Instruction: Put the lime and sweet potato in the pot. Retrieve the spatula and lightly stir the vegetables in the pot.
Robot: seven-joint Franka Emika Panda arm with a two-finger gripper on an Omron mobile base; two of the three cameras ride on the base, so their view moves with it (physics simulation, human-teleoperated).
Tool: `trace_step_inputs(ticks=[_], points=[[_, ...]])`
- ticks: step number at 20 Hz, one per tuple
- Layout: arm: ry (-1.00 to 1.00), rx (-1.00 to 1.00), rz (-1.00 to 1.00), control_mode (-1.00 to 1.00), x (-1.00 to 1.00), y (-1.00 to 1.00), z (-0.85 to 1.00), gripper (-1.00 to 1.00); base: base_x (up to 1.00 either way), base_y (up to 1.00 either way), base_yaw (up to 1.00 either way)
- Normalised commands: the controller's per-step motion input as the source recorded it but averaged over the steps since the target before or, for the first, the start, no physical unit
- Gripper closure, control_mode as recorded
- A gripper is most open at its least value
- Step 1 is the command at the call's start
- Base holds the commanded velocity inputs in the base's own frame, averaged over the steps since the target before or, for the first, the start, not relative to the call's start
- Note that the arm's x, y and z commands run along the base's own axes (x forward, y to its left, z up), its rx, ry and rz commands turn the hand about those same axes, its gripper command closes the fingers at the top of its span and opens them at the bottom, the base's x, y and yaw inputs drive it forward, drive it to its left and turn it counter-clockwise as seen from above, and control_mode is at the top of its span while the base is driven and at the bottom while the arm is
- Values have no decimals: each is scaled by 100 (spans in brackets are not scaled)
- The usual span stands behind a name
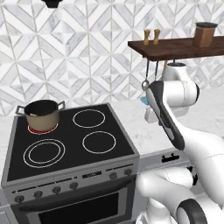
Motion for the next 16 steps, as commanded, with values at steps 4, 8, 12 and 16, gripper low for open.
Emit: trace_step_inputs(ticks=[4, 8, 12, 16], points=[[0, 0, 0, 100, 0, 0, 0, 100, 0, 96, 0], [0, 0, 0, 100, 0, 0, 0, 100, 9, 78, 3], [0, 0, 0, 100, 0, 0, 0, 100, 47, 41, 2], [0, 0, 0, 100, 0, 0, 0, 100, 47, 58, 0]])
